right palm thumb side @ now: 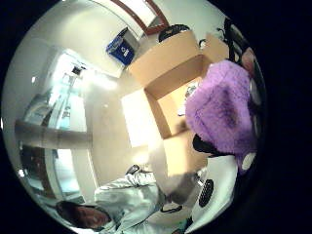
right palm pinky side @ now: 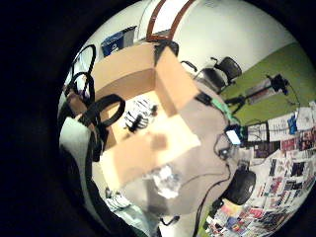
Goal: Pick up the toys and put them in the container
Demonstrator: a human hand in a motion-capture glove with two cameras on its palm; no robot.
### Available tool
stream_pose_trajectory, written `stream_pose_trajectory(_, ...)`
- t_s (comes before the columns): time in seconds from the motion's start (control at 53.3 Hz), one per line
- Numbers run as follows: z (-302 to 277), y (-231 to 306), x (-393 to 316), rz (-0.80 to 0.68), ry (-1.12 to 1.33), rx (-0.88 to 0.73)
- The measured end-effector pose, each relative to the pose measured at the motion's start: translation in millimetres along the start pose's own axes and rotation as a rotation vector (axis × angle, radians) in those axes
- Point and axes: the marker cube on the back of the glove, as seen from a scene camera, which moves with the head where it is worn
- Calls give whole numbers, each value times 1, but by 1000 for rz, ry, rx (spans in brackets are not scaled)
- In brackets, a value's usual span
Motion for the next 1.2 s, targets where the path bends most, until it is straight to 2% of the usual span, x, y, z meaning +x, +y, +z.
stream_pose_trajectory(0.131,49,-9,-25,57,-75,-156)
stream_pose_trajectory(0.337,55,12,-17,35,-93,-181)
stream_pose_trajectory(0.712,5,90,53,94,-116,-46)
stream_pose_trajectory(0.956,19,181,85,82,-96,29)
stream_pose_trajectory(1.069,47,214,103,68,-85,-49)
stream_pose_trajectory(1.2,107,258,93,60,-59,-305)
